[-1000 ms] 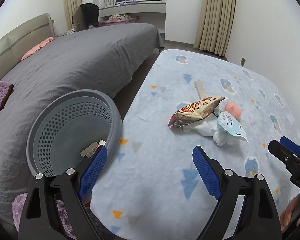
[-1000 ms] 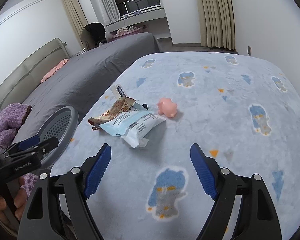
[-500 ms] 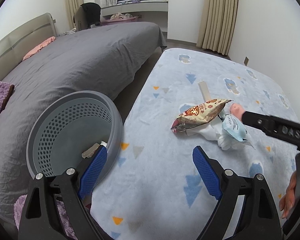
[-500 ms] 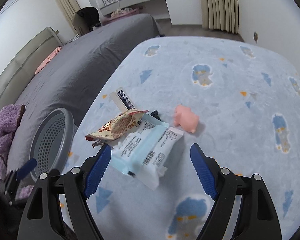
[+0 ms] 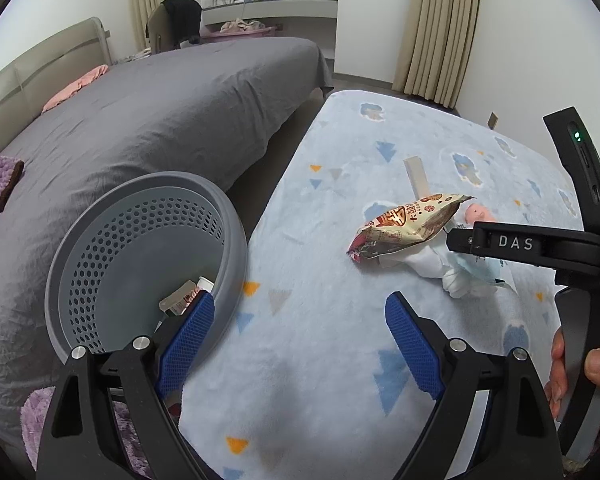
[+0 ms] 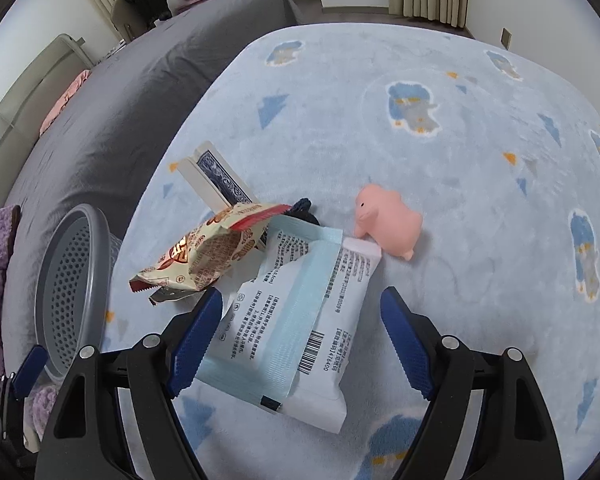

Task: Collect trash
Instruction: 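Grasp the white-and-blue wet-wipe pack with the right tool, then grasp the white glove with the left tool while the right tool holds the wipe pack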

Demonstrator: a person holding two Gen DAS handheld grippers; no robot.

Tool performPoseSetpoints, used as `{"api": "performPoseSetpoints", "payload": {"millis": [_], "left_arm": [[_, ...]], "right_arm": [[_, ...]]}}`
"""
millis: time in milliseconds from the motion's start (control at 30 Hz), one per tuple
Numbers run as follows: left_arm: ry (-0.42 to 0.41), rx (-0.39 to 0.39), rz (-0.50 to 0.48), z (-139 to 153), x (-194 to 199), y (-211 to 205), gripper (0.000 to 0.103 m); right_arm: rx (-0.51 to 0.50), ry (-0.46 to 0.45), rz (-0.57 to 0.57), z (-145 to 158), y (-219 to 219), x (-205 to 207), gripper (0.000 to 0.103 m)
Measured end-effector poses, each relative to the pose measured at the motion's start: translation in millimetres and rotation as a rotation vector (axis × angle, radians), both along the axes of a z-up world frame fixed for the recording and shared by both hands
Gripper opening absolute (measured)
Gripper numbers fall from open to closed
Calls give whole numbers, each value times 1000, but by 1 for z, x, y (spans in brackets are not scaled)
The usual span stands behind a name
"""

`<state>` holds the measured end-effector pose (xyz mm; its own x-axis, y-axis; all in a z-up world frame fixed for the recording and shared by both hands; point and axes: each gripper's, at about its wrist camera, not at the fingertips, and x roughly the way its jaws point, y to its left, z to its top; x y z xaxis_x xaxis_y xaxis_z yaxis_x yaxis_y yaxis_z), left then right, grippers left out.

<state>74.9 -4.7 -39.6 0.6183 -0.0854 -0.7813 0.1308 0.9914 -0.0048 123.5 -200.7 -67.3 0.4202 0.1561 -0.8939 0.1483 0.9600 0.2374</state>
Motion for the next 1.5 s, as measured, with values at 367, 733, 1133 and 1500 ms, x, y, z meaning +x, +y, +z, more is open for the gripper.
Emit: {"api": "performPoseSetpoints", "payload": {"millis": [367,733,1133,1500], "left_arm": [[6,3,-12,-2,-2,-3,86],[18,-7,-67,-6,-11,-34,86],[-8,-44,-47,-16,5,-95,86],[29,-47,-4,-42,31,-125,86]], "right_arm": [[20,-43,46,1,-7,-13,58],[37,-115,7,11,-50,-68,56],[43,-213,-89,21,-104,-119,56],[109,-234,-113,17,-127,-132,56]]}}
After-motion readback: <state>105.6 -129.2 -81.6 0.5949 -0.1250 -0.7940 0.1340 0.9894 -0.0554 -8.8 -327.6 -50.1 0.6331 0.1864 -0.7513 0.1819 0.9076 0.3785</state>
